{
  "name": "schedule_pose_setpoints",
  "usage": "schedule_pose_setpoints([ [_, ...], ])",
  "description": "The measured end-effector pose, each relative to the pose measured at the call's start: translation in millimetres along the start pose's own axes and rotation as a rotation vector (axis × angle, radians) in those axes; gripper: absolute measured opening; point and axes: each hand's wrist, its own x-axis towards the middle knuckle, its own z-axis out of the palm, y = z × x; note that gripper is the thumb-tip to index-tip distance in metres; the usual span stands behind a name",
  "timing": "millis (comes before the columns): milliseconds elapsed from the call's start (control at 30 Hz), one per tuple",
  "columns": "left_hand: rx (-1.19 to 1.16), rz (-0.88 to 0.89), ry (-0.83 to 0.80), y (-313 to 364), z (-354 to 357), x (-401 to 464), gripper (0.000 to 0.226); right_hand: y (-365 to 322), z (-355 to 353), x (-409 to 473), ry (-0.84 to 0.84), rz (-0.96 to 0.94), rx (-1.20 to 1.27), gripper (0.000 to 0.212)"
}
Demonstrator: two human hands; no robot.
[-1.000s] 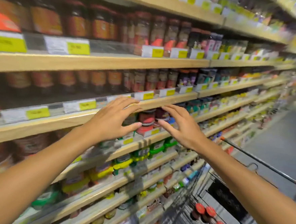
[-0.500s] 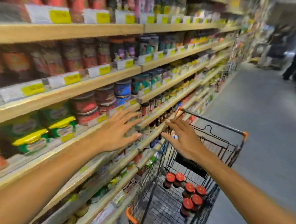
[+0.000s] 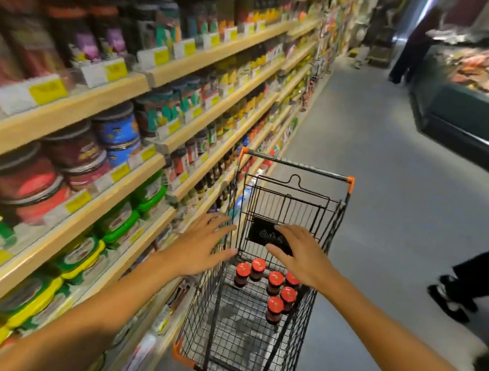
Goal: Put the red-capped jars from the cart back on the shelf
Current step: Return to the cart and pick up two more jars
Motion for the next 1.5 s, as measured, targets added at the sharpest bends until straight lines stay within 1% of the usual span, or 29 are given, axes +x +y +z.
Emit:
schedule_pose_setpoints([
  [33,-0.01,0.019,-0.018,-3.2,8.1,8.4,0.088,3.9,3.8,-3.4,-0.005,0.036,0.009,0.08],
  [133,-0.038,0.065,-0.082,-8.0,30.6,32.9,0.075,17.0,17.2,-15.0,-0.018,0.135,0.01,0.072],
  [367,-0.111,0.156,-0.14,-2.2,70.5,72.7,0.068,40.6,44.1,-40.5,-0.085,0.303,0.001,0.073],
  [467,-0.151,0.175,-0.132,-0.8,84.1,87.4,0.067,47.4,48.0,-40.7,-0.093,0.344,0.035,0.071],
  [633,-0.202,0.151,-0.177,-2.7,115.5,107.6,0.066,67.4,63.2,-27.0,-0.109,0.364,0.08,0.064],
  [700,-0.208,0.133,-0.224,-7.0,133.7,116.1,0.067,83.2,79.3,-19.3,-0.149,0.361,0.094,0.068],
  [800,-0.23,0.061,-0.261,-16.1,163.3,134.1,0.071,115.8,110.7,0.2,-0.233,0.332,0.118,0.081],
  [867,-0.26,0.026,-0.283,-20.2,184.3,146.4,0.073,138.8,133.0,17.4,-0.283,0.326,0.126,0.087],
  [933,-0.295,-0.014,-0.324,-23.7,210.0,155.8,0.07,159.2,156.9,33.5,-0.312,0.329,0.143,0.09],
  [1033,-0.322,-0.063,-0.377,-32.9,254.7,164.8,0.069,189.6,203.0,50.7,-0.334,0.421,0.238,0.094],
  [1133,-0.369,-0.12,-0.418,-43.5,293.3,175.3,0.069,208.4,247.6,59.0,-0.31,0.551,0.348,0.092],
  [1233,-0.429,-0.159,-0.429,-49.7,327.3,182.9,0.066,223.2,295.2,55.6,-0.328,0.712,0.49,0.069],
  [1267,-0.453,-0.164,-0.426,-52.2,338.5,184.0,0.066,233.7,318.5,50.5,-0.315,0.732,0.511,0.074],
  [1333,-0.487,-0.183,-0.441,-59.3,361.4,184.8,0.067,250.5,360.7,45.9,-0.272,0.757,0.552,0.1],
  [1367,-0.492,-0.186,-0.447,-63.0,372.2,185.3,0.067,257.3,379.1,44.1,-0.24,0.779,0.578,0.105],
  [1433,-0.507,-0.191,-0.464,-65.2,389.0,186.7,0.067,254.4,387.5,46.8,-0.173,0.811,0.587,0.098],
  [1500,-0.508,-0.187,-0.474,-62.0,403.6,188.3,0.067,250.5,379.7,50.6,-0.099,0.819,0.562,0.088],
])
